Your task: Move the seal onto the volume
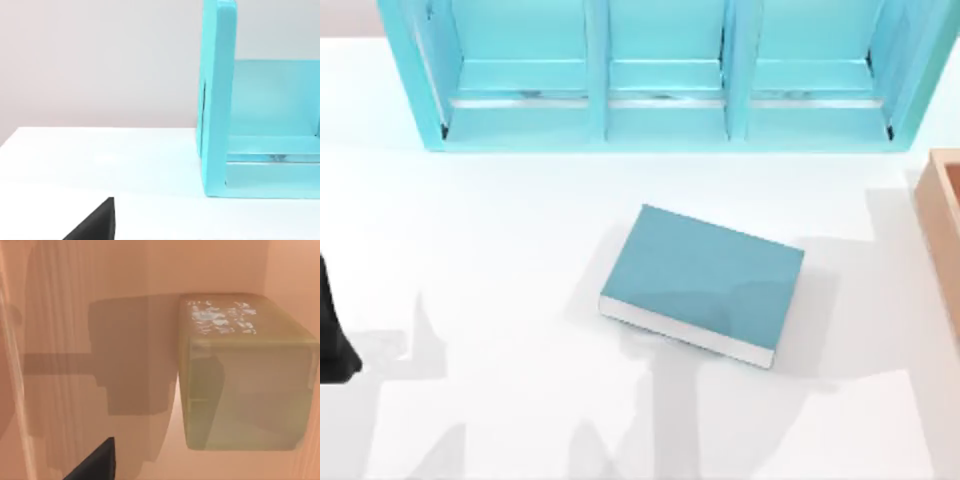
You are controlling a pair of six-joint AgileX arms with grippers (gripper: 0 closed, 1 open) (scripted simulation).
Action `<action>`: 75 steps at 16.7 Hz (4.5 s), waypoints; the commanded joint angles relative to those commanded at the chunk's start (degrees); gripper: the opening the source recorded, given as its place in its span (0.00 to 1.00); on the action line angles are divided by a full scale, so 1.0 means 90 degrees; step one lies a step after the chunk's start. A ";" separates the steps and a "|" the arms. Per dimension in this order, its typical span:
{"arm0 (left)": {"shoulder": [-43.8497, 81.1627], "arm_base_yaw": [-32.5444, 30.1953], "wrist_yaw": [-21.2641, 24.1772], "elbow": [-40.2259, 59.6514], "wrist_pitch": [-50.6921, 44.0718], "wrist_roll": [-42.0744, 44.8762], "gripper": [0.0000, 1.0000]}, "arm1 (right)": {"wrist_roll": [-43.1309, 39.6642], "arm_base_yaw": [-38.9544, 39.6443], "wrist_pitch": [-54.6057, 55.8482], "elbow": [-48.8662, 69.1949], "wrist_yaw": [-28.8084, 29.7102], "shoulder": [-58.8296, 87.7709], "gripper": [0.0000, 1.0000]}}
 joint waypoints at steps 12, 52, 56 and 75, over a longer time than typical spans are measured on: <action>0.0000 0.0000 0.0000 0.0000 0.0000 0.0000 1.00 | 0.0005 -0.0003 0.2145 -0.1561 0.0003 0.0546 1.00; 0.0000 0.0000 0.0000 0.0000 0.0000 0.0000 1.00 | 0.2728 0.2666 -0.1423 0.1344 -0.0011 -0.0125 0.00; 0.0000 0.0000 0.0000 0.0000 0.0000 0.0000 1.00 | 0.2748 0.2746 -0.1501 0.1367 0.0028 -0.0176 0.00; 0.0000 0.0000 0.0000 0.0000 0.0000 0.0000 1.00 | 0.5922 0.5845 -0.0687 0.3441 0.0047 0.2739 0.00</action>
